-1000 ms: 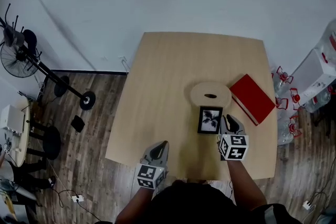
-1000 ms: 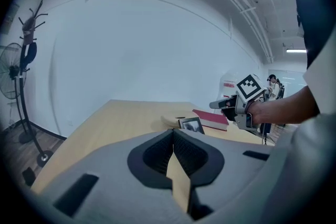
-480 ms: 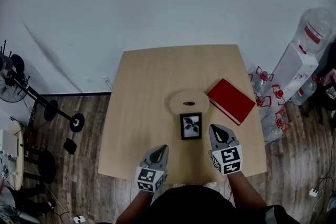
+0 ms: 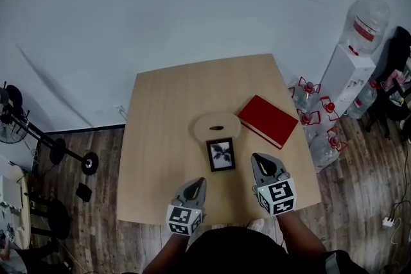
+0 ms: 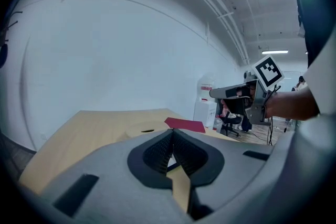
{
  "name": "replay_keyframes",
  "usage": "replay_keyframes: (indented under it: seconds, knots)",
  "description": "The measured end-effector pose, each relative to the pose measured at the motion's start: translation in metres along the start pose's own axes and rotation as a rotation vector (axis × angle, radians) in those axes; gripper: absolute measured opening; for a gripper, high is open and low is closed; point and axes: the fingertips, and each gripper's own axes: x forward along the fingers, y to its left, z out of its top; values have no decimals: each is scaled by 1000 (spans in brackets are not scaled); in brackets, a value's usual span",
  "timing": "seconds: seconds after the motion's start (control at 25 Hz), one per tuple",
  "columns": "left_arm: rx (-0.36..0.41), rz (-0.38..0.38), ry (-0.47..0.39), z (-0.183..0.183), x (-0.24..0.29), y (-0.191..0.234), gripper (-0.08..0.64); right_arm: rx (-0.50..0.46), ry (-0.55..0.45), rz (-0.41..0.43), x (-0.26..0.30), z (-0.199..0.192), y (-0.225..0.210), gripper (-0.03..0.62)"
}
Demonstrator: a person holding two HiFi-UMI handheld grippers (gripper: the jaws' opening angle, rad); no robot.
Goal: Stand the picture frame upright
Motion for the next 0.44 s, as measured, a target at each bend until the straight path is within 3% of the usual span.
replay_keyframes:
  seconds: [0.44]
  knots:
    - [13, -16, -6, 4, 4, -21, 0, -4, -30, -19, -22, 3, -11, 9]
